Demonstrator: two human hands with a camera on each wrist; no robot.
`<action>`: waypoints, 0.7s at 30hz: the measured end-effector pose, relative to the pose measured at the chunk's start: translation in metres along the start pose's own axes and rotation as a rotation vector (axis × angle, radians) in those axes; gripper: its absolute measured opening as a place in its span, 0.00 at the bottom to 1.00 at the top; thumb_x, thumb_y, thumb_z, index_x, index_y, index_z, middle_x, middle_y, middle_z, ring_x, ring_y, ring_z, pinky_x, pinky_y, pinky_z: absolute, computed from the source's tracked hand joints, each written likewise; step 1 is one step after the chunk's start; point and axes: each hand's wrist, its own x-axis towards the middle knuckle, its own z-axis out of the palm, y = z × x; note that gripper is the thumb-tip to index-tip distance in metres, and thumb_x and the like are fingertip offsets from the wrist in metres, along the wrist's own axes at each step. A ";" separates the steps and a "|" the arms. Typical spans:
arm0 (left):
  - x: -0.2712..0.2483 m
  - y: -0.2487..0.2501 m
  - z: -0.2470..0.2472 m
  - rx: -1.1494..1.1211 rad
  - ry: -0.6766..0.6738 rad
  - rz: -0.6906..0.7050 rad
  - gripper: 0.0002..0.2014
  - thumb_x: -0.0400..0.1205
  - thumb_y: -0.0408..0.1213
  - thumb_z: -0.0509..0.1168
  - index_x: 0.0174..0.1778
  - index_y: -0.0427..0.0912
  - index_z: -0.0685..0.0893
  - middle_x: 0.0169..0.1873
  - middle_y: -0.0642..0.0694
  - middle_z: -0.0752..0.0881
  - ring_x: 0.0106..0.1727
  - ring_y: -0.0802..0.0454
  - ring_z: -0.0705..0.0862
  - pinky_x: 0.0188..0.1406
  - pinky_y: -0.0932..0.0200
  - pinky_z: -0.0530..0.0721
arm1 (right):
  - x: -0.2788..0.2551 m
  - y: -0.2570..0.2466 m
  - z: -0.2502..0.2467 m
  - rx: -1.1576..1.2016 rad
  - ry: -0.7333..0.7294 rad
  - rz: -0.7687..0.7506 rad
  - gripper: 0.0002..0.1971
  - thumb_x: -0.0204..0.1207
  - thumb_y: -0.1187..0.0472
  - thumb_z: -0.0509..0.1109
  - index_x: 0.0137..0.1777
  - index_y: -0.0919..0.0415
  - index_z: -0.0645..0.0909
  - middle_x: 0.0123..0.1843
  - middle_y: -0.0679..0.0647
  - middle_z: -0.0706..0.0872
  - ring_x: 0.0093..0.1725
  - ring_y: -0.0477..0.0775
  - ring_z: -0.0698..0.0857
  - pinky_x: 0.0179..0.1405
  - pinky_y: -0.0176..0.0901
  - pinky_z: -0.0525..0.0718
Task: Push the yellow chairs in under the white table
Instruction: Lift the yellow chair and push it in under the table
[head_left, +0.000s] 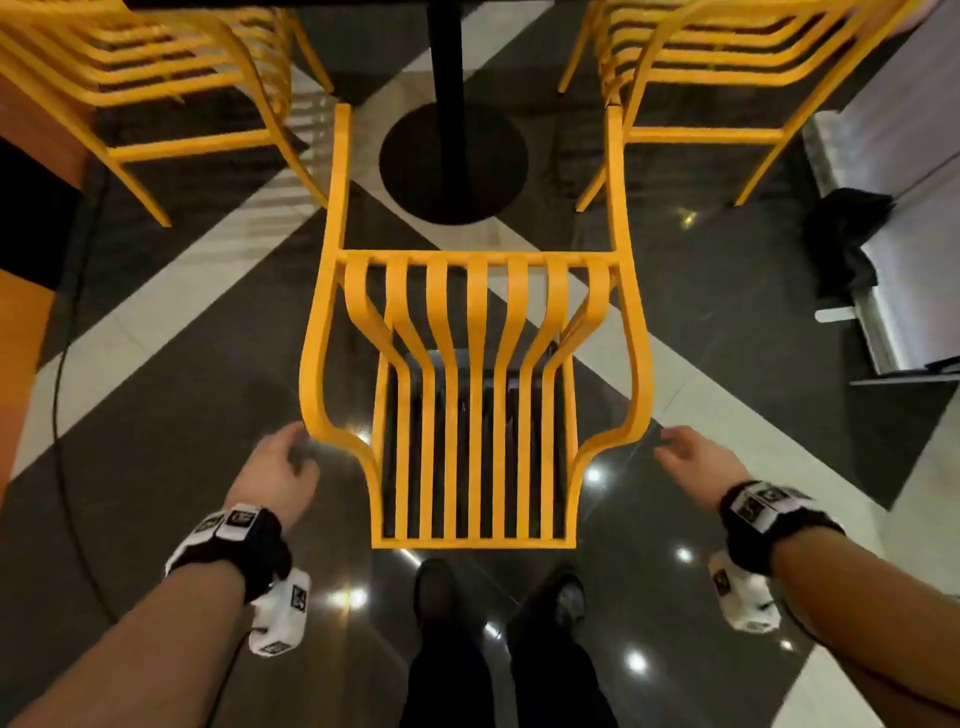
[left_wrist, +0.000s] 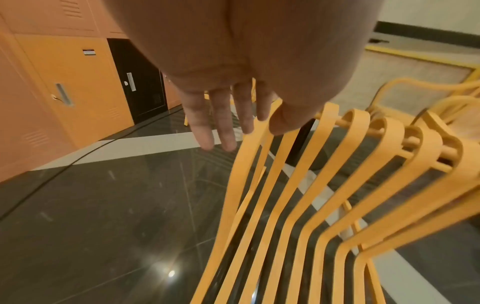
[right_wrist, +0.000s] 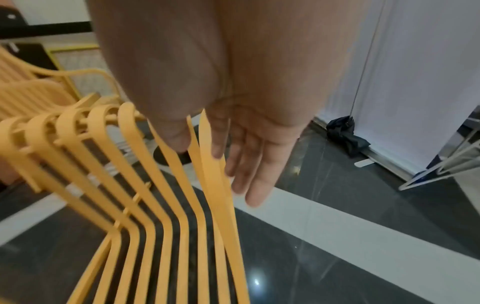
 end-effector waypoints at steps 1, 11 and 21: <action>0.013 0.005 0.004 -0.015 0.050 0.002 0.32 0.79 0.38 0.66 0.81 0.45 0.65 0.77 0.39 0.70 0.70 0.38 0.79 0.70 0.45 0.77 | 0.018 -0.009 0.004 0.115 0.070 0.006 0.26 0.82 0.50 0.65 0.78 0.58 0.70 0.72 0.62 0.81 0.69 0.64 0.81 0.67 0.51 0.77; 0.088 0.010 0.061 -0.225 0.136 -0.286 0.21 0.88 0.43 0.55 0.72 0.35 0.66 0.57 0.28 0.82 0.56 0.28 0.82 0.56 0.38 0.78 | 0.102 -0.013 0.064 0.384 0.182 0.139 0.28 0.77 0.34 0.60 0.50 0.63 0.79 0.42 0.64 0.88 0.43 0.68 0.89 0.48 0.59 0.88; 0.078 0.006 0.043 -0.123 0.099 -0.246 0.15 0.87 0.46 0.54 0.51 0.36 0.75 0.42 0.36 0.81 0.43 0.35 0.79 0.43 0.44 0.76 | 0.084 -0.007 0.047 0.242 0.233 0.144 0.32 0.82 0.39 0.56 0.44 0.68 0.88 0.33 0.58 0.84 0.30 0.54 0.78 0.35 0.47 0.72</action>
